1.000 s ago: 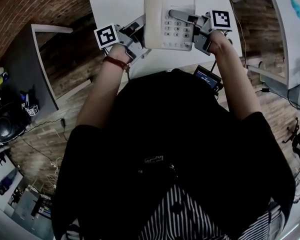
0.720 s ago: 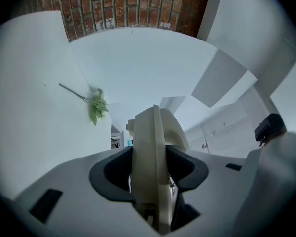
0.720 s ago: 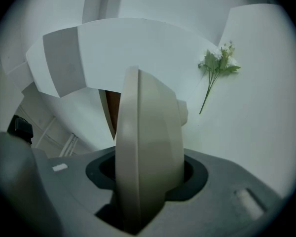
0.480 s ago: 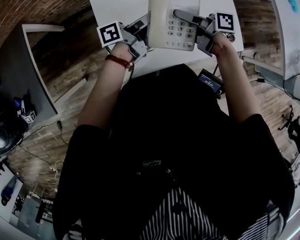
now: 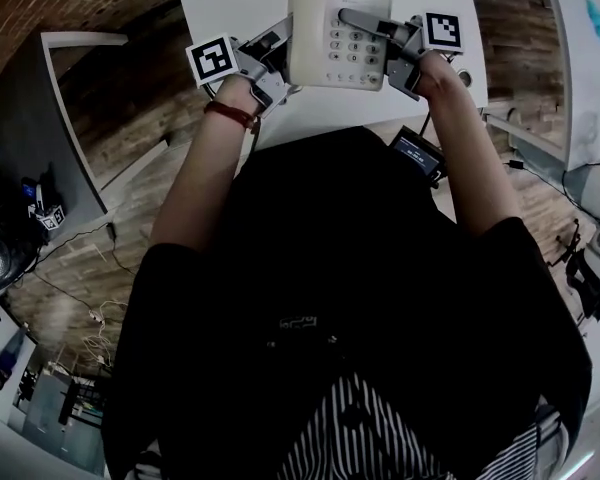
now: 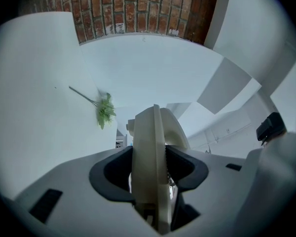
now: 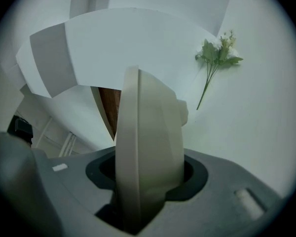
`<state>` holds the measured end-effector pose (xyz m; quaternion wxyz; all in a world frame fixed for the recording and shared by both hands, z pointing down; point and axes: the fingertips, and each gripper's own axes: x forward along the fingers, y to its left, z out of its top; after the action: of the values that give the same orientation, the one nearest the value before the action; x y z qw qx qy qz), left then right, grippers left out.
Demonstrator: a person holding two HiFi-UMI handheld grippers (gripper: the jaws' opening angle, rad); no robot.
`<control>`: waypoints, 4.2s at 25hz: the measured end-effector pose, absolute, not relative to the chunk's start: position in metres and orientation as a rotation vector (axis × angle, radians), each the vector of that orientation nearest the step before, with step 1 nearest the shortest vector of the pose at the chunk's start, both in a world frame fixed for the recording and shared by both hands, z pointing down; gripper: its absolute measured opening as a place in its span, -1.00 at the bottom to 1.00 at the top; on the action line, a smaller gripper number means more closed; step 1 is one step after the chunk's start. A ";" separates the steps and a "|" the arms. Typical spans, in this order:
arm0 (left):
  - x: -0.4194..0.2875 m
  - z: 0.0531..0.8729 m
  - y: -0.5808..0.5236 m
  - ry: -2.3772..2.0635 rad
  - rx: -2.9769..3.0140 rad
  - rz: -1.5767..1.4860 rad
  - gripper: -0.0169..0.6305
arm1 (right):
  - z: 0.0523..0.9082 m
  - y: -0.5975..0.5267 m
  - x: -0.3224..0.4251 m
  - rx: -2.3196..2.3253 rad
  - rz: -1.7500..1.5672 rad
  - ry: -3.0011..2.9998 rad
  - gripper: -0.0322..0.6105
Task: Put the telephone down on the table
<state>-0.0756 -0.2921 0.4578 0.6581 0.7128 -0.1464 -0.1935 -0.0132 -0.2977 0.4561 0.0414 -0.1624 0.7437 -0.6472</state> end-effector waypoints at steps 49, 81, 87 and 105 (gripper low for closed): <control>-0.064 0.618 -0.306 -0.541 1.396 -0.388 -0.32 | 0.620 -0.332 0.028 -0.773 -2.262 1.994 -0.12; -0.071 0.661 -0.296 -0.667 1.463 -0.103 -0.36 | 0.664 -0.315 0.043 -1.005 -2.321 2.229 0.09; -0.072 0.660 -0.299 -0.687 1.473 -0.089 -0.36 | 0.662 -0.317 0.042 -1.047 -2.320 2.256 0.10; -0.074 0.659 -0.295 -0.724 1.487 0.005 -0.44 | 0.663 -0.316 0.042 -1.107 -2.311 2.381 0.05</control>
<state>-0.0739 -0.2955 0.6588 0.6771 0.6617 -0.3220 0.0020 0.0419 -0.3158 0.6627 -0.1772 -0.3114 0.6698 -0.6504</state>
